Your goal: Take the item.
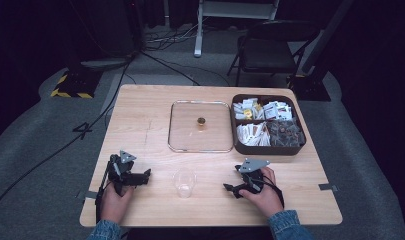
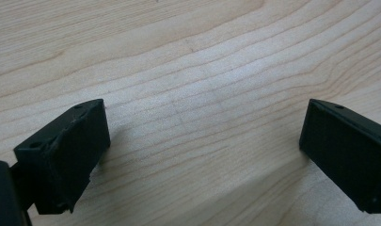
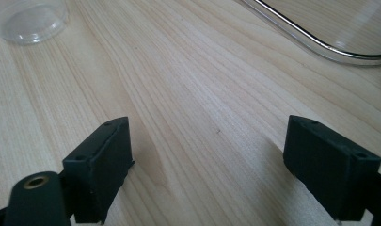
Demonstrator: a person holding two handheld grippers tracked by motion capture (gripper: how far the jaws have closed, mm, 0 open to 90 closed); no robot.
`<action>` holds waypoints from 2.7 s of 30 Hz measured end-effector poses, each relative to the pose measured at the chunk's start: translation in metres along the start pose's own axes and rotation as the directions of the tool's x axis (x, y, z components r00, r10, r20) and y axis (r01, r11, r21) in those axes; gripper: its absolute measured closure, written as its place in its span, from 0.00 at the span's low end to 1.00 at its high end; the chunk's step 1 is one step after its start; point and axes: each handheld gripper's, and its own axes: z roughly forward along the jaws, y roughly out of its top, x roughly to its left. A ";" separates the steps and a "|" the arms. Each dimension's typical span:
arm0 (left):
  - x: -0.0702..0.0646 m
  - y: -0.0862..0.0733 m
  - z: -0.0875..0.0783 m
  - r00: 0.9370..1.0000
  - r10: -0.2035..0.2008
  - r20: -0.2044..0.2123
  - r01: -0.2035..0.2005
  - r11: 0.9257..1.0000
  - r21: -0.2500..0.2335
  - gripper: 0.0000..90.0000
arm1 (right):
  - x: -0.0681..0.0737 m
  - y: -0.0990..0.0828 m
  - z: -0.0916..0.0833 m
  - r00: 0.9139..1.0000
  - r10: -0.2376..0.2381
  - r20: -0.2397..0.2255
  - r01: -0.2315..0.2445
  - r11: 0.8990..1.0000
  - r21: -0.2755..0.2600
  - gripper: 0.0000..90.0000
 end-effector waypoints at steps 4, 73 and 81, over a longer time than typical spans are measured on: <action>-0.001 -0.001 -0.001 1.000 -0.006 -0.009 0.006 1.000 -0.002 0.03 | 0.000 0.001 0.001 1.000 -0.002 -0.002 0.002 1.000 0.000 0.17; -0.002 -0.001 -0.001 1.000 0.023 0.021 -0.023 1.000 0.000 0.03 | -0.145 0.056 -0.110 0.962 0.147 0.229 -0.116 0.983 -0.144 0.39; -0.002 -0.001 -0.001 0.999 0.026 0.020 -0.026 1.000 0.002 0.03 | -0.163 0.043 -0.117 0.944 0.178 0.278 -0.149 0.981 -0.121 0.42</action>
